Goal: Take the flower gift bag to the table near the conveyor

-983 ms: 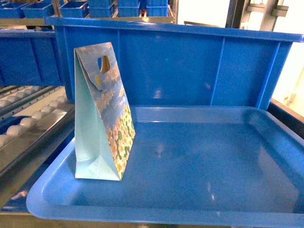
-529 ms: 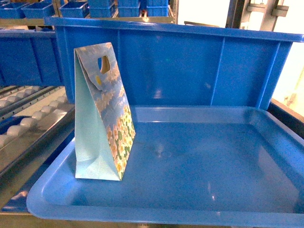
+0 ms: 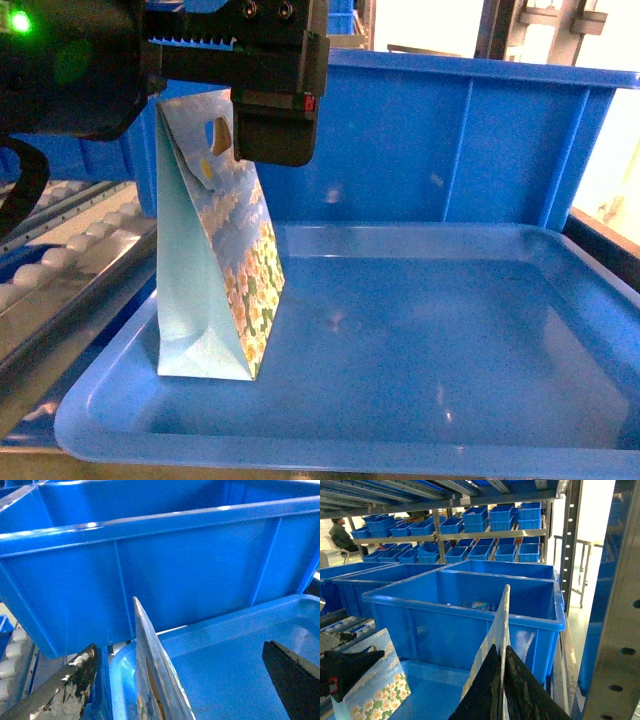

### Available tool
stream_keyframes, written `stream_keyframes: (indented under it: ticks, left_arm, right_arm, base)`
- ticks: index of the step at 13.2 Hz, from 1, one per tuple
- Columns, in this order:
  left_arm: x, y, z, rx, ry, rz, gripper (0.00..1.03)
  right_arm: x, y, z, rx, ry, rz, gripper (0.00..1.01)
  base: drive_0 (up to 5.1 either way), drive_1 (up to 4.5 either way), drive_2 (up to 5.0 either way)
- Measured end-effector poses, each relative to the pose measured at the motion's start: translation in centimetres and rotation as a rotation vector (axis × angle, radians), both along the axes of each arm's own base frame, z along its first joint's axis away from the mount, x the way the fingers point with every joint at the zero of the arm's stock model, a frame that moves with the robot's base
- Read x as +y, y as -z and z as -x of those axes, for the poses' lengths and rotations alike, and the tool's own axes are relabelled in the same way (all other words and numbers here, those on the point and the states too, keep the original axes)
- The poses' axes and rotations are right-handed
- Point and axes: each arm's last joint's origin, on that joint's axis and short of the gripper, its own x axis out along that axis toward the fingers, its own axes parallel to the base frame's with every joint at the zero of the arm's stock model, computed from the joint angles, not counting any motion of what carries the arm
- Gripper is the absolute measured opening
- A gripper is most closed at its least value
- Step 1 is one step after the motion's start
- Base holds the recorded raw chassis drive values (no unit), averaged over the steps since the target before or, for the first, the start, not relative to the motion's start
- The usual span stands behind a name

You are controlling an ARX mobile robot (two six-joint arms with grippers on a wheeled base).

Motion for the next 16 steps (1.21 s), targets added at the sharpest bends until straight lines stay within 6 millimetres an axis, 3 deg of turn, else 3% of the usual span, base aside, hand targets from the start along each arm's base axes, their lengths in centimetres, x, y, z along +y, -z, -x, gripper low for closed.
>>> stream_keyframes:
  ticks: [2,3,8,9,12,16]
  left_arm:
    - [-0.25,0.60,0.01,0.048,-0.004,0.009,0.98]
    - [-0.30,0.69,0.06,0.058,-0.011,0.010,0.92]
    - [-0.48,0.88,0.24,0.079,-0.021,0.009,0.35]
    - [-0.50,0.88,0.25,0.079,-0.022,0.009,0.32]
    - [-0.48,0.92,0.27,0.084,-0.032,0.014,0.03]
    - [0.16,0.49,0.92,0.052,-0.048,0.032,0.02]
  right_arm:
    - [0.00,0.00,-0.01,0.000,0.000,0.000,0.03]
    - [0.00,0.00,0.00,0.000,0.000,0.000,0.03]
    - [0.00,0.00,0.00,0.000,0.000,0.000,0.03]
    - [0.00,0.00,0.00,0.000,0.000,0.000,0.03]
    - [0.00,0.00,0.00,0.000,0.000,0.000,0.03]
    - [0.00,0.00,0.00,0.000,0.000,0.000,0.03]
  base:
    - [0.0,0.00,0.0]
    - [0.0,0.00,0.0]
    - [0.0,0.00,0.0]
    - [0.0,0.00,0.0]
    - [0.0,0.00,0.0]
    - [0.0,0.00,0.0]
